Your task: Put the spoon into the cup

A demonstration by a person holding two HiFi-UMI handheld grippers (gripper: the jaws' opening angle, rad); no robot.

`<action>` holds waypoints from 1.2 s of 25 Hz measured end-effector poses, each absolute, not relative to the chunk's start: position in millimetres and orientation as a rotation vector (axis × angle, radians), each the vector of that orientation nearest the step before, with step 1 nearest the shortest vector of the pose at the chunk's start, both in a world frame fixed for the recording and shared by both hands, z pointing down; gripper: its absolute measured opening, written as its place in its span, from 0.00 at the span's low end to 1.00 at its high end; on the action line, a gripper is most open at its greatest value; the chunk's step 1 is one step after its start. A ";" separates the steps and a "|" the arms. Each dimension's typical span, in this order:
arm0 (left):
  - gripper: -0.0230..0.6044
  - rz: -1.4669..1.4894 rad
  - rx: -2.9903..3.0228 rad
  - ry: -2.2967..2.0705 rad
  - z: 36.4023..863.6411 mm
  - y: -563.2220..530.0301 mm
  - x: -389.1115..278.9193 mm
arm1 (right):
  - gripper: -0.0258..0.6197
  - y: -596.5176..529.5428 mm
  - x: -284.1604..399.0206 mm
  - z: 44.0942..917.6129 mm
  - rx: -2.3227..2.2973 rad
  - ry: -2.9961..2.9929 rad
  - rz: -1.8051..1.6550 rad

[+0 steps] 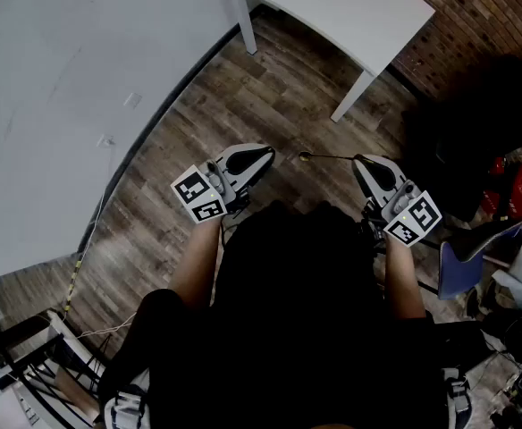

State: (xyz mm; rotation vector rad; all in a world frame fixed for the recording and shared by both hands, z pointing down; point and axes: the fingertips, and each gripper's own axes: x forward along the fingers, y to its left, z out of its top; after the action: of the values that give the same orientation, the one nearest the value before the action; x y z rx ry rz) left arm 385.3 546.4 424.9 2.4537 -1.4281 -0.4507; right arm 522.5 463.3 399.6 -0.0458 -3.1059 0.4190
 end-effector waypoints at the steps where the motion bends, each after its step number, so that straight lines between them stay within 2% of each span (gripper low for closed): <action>1: 0.06 -0.436 2.459 -1.420 426.4 547.9 389.0 | 0.06 464.4 526.7 398.1 -0.032 -3.102 0.417; 9: 0.06 -0.349 2.525 -1.415 421.4 541.7 397.7 | 0.06 465.0 535.2 391.1 0.011 -3.087 0.360; 17: 0.06 -0.294 2.533 -1.478 421.2 547.4 394.1 | 0.06 471.6 516.2 398.0 -0.013 -3.062 0.353; 30: 0.06 -0.325 2.539 -1.433 431.6 553.8 378.7 | 0.06 480.8 503.6 403.5 0.069 -2.996 0.234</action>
State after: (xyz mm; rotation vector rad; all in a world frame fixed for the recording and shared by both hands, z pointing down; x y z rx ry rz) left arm 378.7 553.8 431.6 2.5388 -1.4326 -0.3254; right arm 503.6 480.8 403.5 0.0692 -2.9955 0.2340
